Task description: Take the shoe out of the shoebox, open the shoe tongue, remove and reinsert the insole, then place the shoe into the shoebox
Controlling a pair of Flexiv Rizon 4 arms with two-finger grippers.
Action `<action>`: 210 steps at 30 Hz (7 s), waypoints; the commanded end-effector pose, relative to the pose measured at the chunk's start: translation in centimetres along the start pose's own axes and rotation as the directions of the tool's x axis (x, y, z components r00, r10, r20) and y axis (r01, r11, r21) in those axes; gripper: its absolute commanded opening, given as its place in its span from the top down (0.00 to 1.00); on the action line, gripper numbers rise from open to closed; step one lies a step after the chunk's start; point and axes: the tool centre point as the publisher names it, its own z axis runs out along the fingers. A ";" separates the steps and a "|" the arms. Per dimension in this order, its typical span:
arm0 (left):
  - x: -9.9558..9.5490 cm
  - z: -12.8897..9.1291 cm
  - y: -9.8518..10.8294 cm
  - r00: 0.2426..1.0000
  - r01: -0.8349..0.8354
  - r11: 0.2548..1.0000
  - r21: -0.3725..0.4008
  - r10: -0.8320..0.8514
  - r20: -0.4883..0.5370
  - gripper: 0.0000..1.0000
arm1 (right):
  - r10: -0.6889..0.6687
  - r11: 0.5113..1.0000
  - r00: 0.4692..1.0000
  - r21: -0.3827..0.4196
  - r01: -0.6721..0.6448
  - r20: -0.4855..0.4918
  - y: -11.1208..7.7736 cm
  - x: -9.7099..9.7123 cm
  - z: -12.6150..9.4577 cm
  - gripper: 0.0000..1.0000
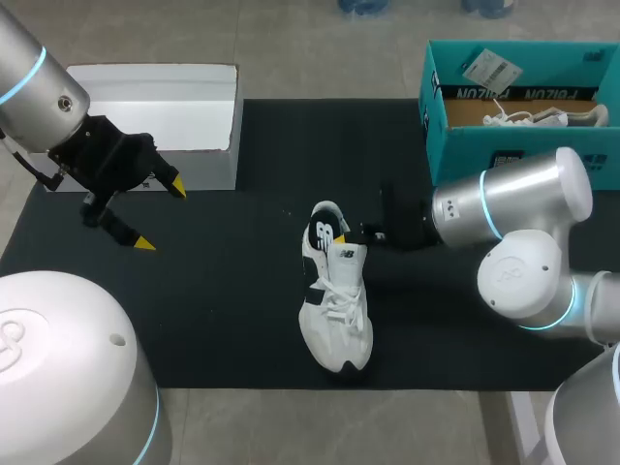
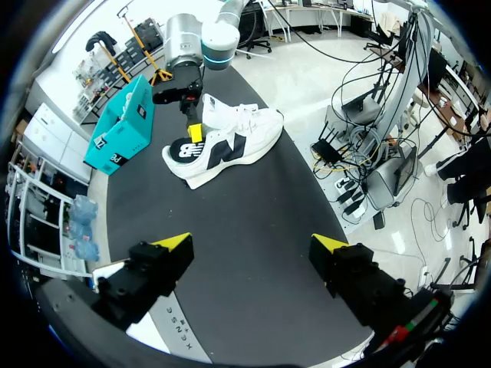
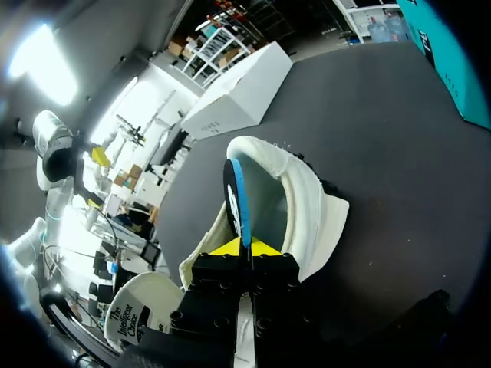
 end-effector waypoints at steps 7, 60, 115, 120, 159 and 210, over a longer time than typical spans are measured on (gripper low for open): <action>0.0 -0.1 0.0 1.000 0.000 1.000 -0.002 0.000 -0.001 0.00 | 0.023 1.000 1.000 -0.009 -0.023 0.006 -1.3 -0.3 0.6 0.92; 0.0 -0.1 0.0 1.000 0.000 1.000 -0.002 0.000 -0.001 0.00 | -0.049 0.999 0.998 0.011 0.048 0.034 1.5 0.6 0.4 1.00; 0.0 -0.1 0.0 1.000 0.000 1.000 -0.002 0.000 -0.001 0.00 | 0.224 0.942 0.789 0.079 -0.325 0.572 4.7 5.6 -4.5 0.00; 0.0 -0.1 0.0 1.000 0.000 1.000 -0.002 0.000 -0.001 0.00 | 0.195 0.930 0.725 0.109 -0.350 0.661 5.4 5.9 -4.4 0.00; 0.0 -0.1 0.0 1.000 0.000 1.000 -0.002 0.000 -0.001 0.00 | 0.173 0.862 0.590 0.169 -0.478 0.788 3.1 0.7 0.7 1.00; 0.0 -0.1 0.0 1.000 0.000 1.000 -0.002 0.000 -0.001 0.00 | 0.194 0.781 0.572 0.227 -0.582 0.797 -1.7 1.0 0.5 1.00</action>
